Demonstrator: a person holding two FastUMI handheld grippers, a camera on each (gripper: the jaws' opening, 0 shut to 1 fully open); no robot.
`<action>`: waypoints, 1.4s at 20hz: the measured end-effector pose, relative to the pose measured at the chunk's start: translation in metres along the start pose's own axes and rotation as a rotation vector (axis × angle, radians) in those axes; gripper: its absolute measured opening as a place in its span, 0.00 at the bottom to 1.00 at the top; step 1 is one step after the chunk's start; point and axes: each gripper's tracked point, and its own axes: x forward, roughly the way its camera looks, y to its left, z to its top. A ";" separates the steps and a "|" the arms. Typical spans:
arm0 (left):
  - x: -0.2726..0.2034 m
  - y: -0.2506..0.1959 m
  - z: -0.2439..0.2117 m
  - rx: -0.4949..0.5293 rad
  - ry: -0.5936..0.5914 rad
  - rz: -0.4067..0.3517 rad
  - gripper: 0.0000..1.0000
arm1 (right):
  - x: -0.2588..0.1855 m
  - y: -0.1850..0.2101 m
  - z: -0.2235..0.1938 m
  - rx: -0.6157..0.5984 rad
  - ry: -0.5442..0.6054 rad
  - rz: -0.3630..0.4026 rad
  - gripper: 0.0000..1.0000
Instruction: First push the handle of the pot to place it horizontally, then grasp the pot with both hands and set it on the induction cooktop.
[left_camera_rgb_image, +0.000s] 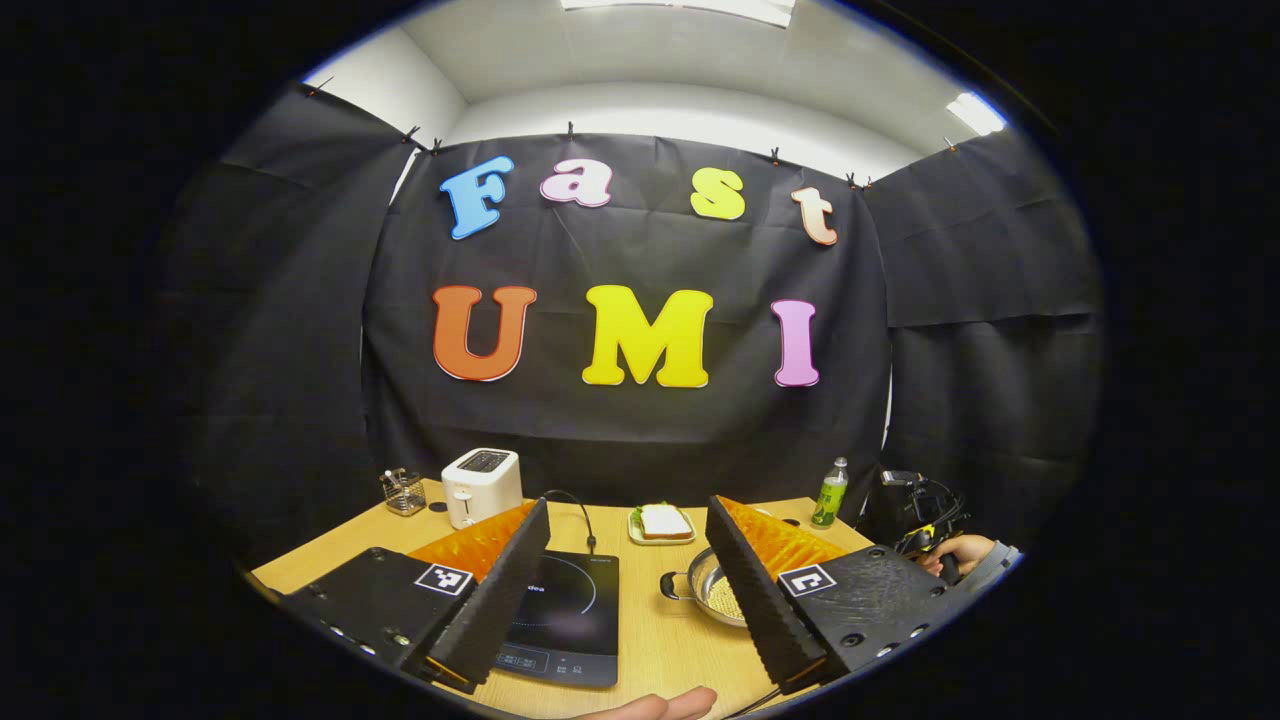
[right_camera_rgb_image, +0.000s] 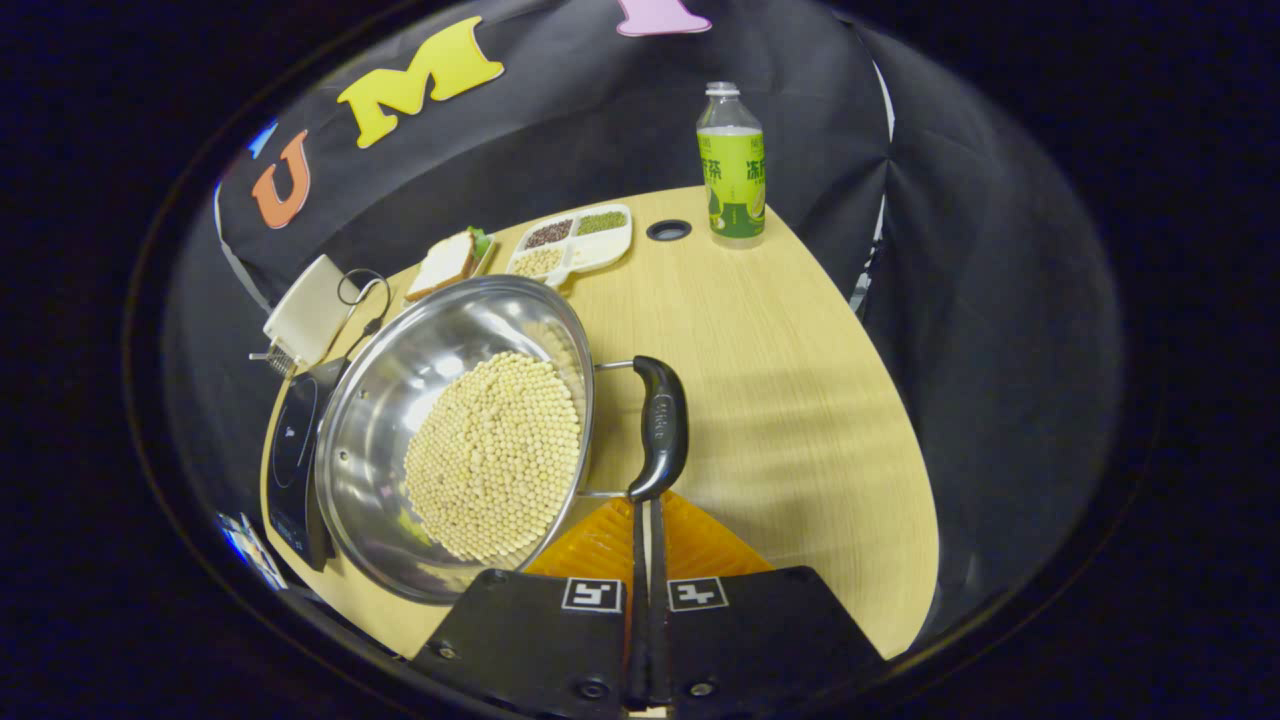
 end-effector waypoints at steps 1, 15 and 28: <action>0.003 0.000 -0.002 -0.002 0.006 0.000 0.95 | -0.001 -0.001 0.003 0.001 -0.012 -0.004 0.04; 0.111 -0.046 -0.083 0.029 0.286 -0.037 0.95 | -0.055 -0.009 0.038 -0.137 -0.120 -0.021 0.45; 0.175 -0.066 -0.211 -0.056 0.742 -0.091 0.95 | -0.059 -0.004 0.073 -0.177 -0.023 0.007 0.80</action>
